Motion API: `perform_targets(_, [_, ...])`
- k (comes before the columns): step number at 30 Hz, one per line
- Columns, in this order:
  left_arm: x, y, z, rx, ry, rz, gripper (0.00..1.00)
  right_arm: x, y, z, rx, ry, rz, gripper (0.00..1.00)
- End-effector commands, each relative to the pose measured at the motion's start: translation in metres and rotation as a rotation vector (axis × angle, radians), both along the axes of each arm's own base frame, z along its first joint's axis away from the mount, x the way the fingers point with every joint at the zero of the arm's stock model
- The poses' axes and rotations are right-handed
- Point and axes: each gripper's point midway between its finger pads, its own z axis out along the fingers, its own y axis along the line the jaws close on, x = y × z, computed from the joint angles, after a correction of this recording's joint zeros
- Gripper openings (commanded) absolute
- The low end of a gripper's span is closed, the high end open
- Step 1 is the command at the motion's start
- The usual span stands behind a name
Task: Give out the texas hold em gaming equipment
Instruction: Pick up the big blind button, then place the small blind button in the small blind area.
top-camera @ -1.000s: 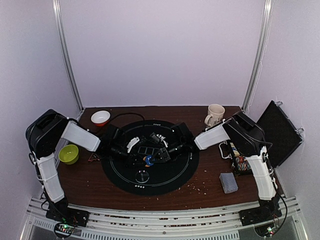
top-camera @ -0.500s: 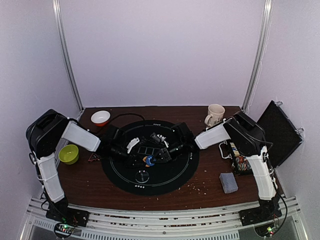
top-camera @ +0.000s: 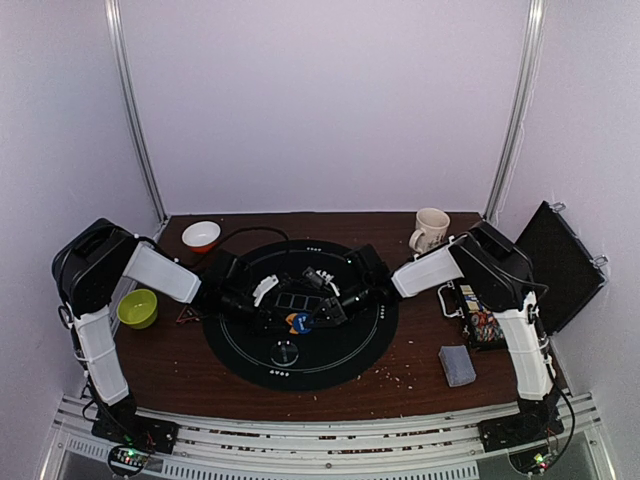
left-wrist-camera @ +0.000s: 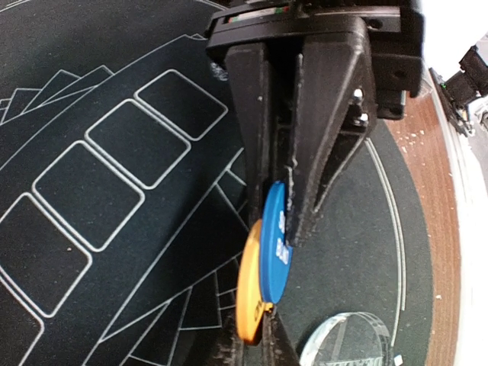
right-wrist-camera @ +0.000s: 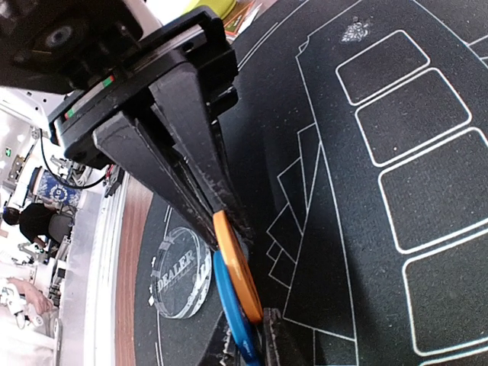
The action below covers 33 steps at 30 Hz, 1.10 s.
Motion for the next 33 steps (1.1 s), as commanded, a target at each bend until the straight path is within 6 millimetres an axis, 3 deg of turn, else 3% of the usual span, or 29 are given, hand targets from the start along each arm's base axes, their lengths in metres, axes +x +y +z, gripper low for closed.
perform_targets(1, [-0.001,-0.011,0.017,-0.064,-0.038,-0.056,0.0,0.011,-0.028,-0.033,-0.152,0.05,-0.109,0.0])
perform_targets(6, [0.01,-0.003,0.027,-0.034,-0.051,0.012,0.0,0.01,-0.034,-0.025,-0.159,0.051,-0.114,0.0])
perform_targets(12, [0.013,0.005,0.062,-0.081,-0.132,0.078,0.0,0.013,-0.033,-0.002,-0.125,0.023,-0.123,0.0])
perform_targets(19, [0.016,0.01,0.055,-0.022,-0.118,0.078,0.0,0.018,-0.034,-0.008,-0.163,0.026,-0.116,0.0])
perform_targets(22, [0.029,0.013,0.087,-0.046,-0.167,0.147,0.0,0.026,-0.03,0.005,-0.165,0.024,-0.15,0.0])
perform_targets(25, [0.048,0.031,0.13,-0.037,-0.263,0.305,0.0,0.04,-0.013,0.04,-0.082,0.032,-0.235,0.0])
perform_targets(28, [0.064,0.066,0.171,0.002,-0.346,0.515,0.0,0.047,0.017,0.067,0.003,0.098,-0.342,0.0])
perform_targets(33, [0.087,0.132,0.215,0.092,-0.425,0.832,0.0,0.06,0.068,0.082,0.111,0.256,-0.454,0.0])
